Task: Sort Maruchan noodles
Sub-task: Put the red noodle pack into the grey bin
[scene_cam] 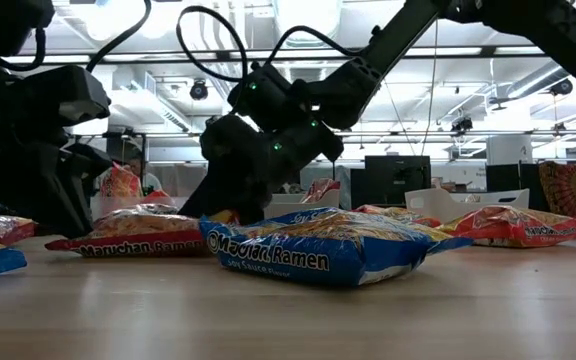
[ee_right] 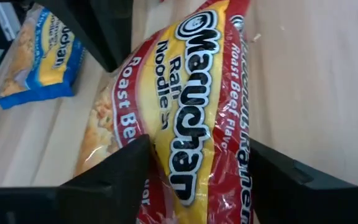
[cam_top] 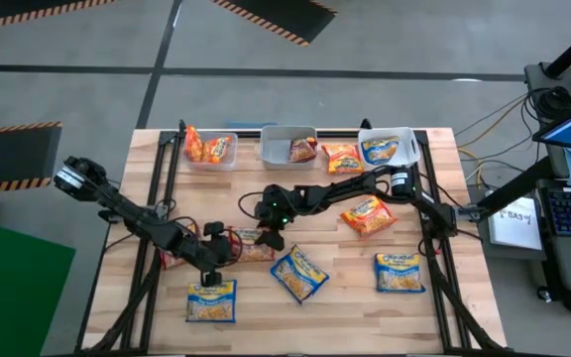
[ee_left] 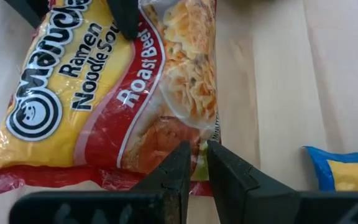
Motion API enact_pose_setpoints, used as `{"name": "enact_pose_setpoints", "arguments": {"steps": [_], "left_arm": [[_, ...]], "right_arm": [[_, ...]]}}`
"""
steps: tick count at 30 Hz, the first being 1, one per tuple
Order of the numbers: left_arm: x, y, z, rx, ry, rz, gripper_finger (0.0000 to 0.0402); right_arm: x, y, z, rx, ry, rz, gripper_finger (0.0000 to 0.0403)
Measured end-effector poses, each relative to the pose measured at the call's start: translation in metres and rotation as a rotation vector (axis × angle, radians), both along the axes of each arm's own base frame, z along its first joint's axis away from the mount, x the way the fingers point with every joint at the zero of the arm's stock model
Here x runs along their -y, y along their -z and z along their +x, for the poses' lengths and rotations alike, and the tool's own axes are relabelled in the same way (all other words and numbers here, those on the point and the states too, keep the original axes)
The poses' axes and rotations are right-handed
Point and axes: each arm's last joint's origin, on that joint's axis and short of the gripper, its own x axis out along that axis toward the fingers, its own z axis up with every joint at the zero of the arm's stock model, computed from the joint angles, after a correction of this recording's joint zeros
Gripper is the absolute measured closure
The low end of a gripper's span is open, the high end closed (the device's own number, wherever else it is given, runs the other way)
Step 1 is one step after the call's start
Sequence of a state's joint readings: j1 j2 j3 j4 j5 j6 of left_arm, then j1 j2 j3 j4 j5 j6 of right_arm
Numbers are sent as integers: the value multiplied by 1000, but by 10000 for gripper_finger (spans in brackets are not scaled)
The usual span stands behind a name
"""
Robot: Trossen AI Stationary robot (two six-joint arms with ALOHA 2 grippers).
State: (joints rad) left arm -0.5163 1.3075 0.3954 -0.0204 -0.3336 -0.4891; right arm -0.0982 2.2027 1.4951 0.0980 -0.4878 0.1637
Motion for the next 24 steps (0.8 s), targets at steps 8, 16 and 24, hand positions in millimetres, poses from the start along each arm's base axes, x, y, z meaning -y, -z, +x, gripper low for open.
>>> {"name": "enact_pose_setpoints", "arguments": {"steps": [8,16,24], "left_arm": [[-1,-1,0,10,-1,27,362],[-3,-15,-3,77,39,70,362],[-16,-44,-20,176,14,159,362]], "right_arm": [[-1,-5,0,10,-43,43,291],[-3,-13,-2,-2,-62,81,370],[3,-53,-15,-16,-42,69,389]]}}
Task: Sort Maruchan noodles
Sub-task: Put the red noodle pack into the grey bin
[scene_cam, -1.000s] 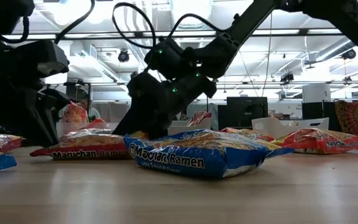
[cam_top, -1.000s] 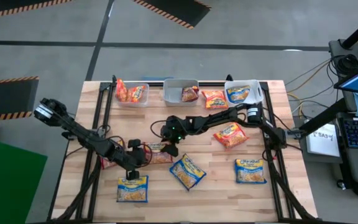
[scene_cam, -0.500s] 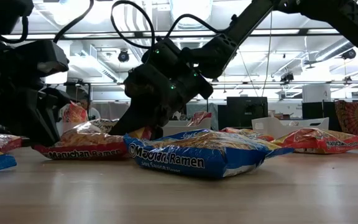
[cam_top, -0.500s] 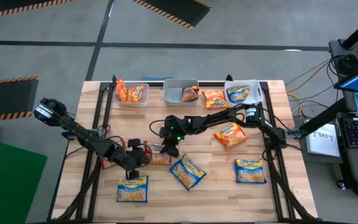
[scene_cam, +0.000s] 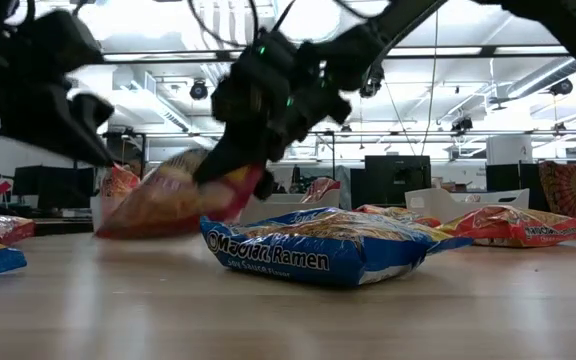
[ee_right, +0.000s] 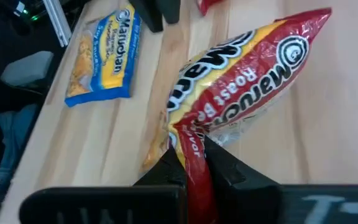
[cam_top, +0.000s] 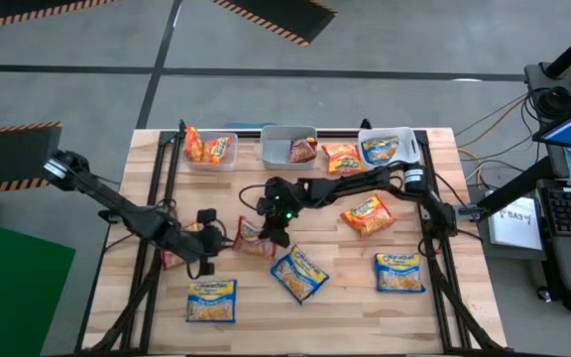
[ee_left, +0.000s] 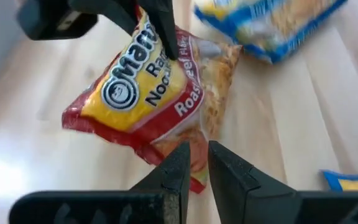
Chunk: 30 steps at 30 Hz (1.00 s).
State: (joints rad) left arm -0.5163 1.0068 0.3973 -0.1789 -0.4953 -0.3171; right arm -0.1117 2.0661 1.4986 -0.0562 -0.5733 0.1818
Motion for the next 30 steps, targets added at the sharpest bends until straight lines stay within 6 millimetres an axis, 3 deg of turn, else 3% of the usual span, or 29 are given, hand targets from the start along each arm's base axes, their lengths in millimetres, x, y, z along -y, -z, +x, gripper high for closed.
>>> {"name": "enact_pose_setpoints", "arguments": {"steps": [6,15,22,30], "left_arm": [[-11,-29,-10,201,-84,131,362],[-26,-72,-23,367,-251,357,362],[-30,-103,-26,409,-332,451,362],[-34,-128,-30,423,-434,527,362]], "right_arm": [[13,-56,-21,12,175,-131,390],[42,-134,-63,18,753,-475,390],[70,-154,-70,-10,910,-451,390],[102,-143,-57,-136,973,-440,390]]}}
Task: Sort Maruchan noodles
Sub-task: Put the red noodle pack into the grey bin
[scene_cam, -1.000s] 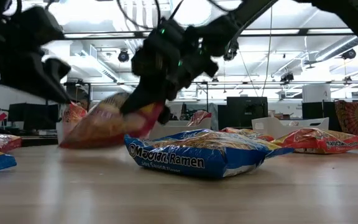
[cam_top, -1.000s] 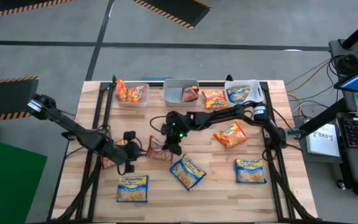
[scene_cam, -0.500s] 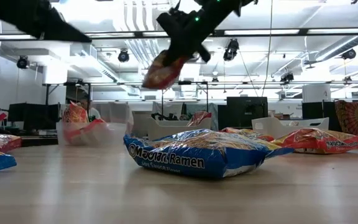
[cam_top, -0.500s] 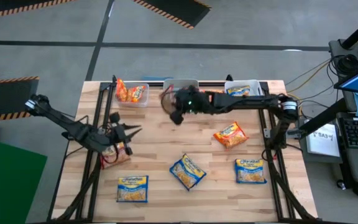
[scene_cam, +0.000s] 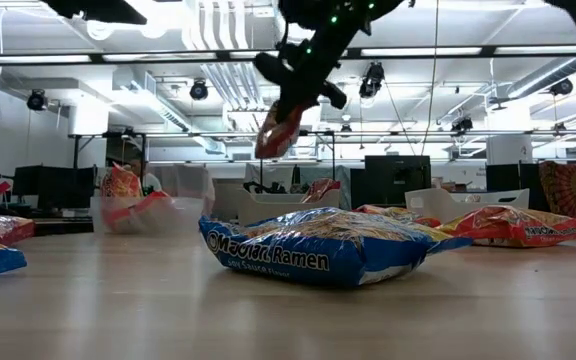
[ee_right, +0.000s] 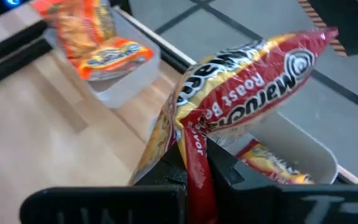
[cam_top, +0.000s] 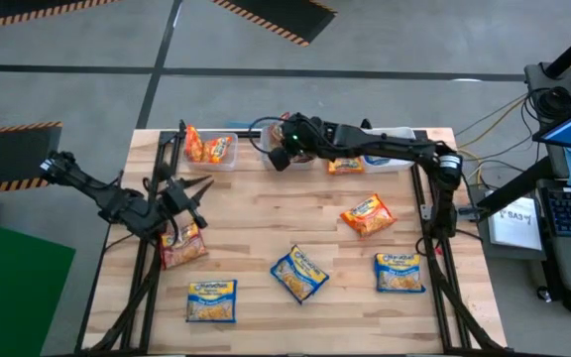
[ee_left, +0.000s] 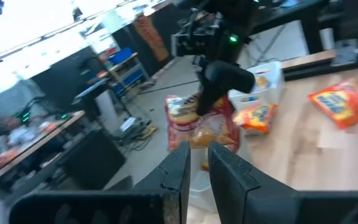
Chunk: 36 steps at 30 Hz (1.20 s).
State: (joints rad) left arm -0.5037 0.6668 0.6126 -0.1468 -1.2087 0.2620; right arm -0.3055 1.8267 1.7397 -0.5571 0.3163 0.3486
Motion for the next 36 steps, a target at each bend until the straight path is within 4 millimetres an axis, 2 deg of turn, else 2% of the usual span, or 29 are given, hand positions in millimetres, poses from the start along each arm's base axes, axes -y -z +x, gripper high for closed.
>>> {"name": "enact_pose_setpoints", "arguments": {"steps": [8,13,18,23,36], "left_arm": [[-1,3,-1,-7,-45,6,362],[-1,5,-1,-15,-44,11,362],[-1,6,-1,-22,-45,15,362],[-1,7,-1,-26,-44,18,362],[-1,7,-1,-30,-44,19,362]], "right_arm": [[30,27,13,-197,126,-21,390],[39,42,25,-323,190,-47,390],[43,53,39,-350,194,-51,390],[46,67,44,-386,202,-40,390],[38,71,46,-372,171,37,390]]}}
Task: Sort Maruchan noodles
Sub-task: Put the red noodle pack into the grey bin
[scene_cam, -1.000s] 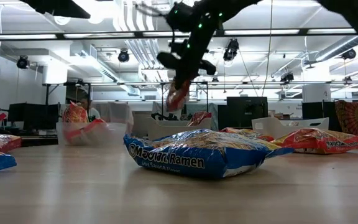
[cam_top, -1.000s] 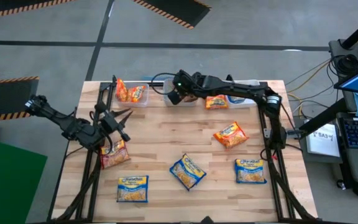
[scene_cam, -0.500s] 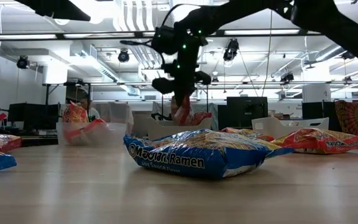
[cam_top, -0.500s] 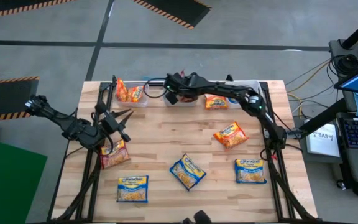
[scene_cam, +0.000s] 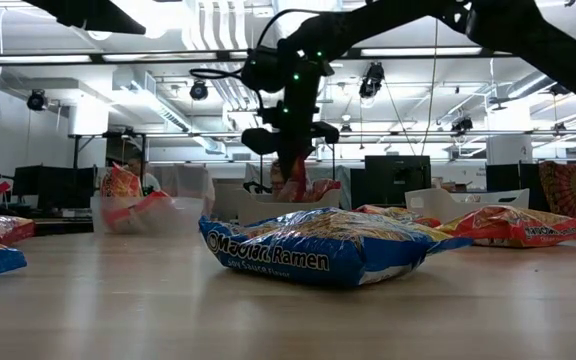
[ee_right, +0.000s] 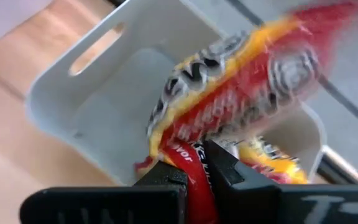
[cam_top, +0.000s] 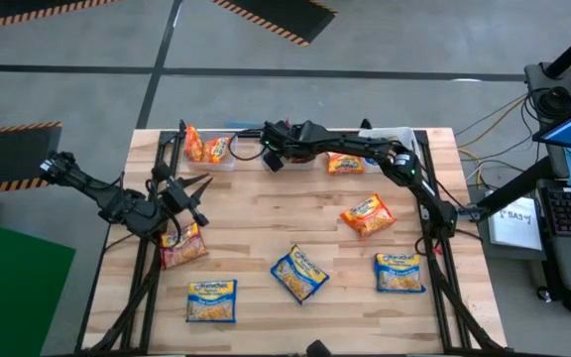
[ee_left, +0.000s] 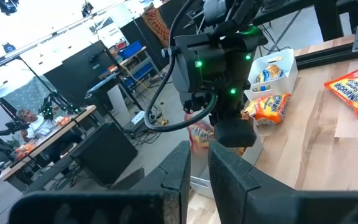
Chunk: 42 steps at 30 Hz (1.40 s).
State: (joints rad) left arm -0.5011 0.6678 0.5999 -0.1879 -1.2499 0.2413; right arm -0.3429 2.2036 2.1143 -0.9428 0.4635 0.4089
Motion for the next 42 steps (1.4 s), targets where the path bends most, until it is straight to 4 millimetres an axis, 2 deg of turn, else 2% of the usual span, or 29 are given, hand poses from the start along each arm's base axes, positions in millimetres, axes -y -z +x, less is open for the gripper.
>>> {"name": "enact_pose_setpoints", "arguments": {"steps": [14,22,35,42], "left_arm": [[0,0,0,0,0,0,362],[0,0,0,5,-1,-5,362],[0,0,0,9,-1,-9,362],[0,0,0,10,-1,-11,362]], "right_arm": [[-2,5,-1,42,92,33,390],[-2,16,1,55,82,26,390],[-3,17,2,55,35,63,390],[-3,16,2,76,55,74,359]]}}
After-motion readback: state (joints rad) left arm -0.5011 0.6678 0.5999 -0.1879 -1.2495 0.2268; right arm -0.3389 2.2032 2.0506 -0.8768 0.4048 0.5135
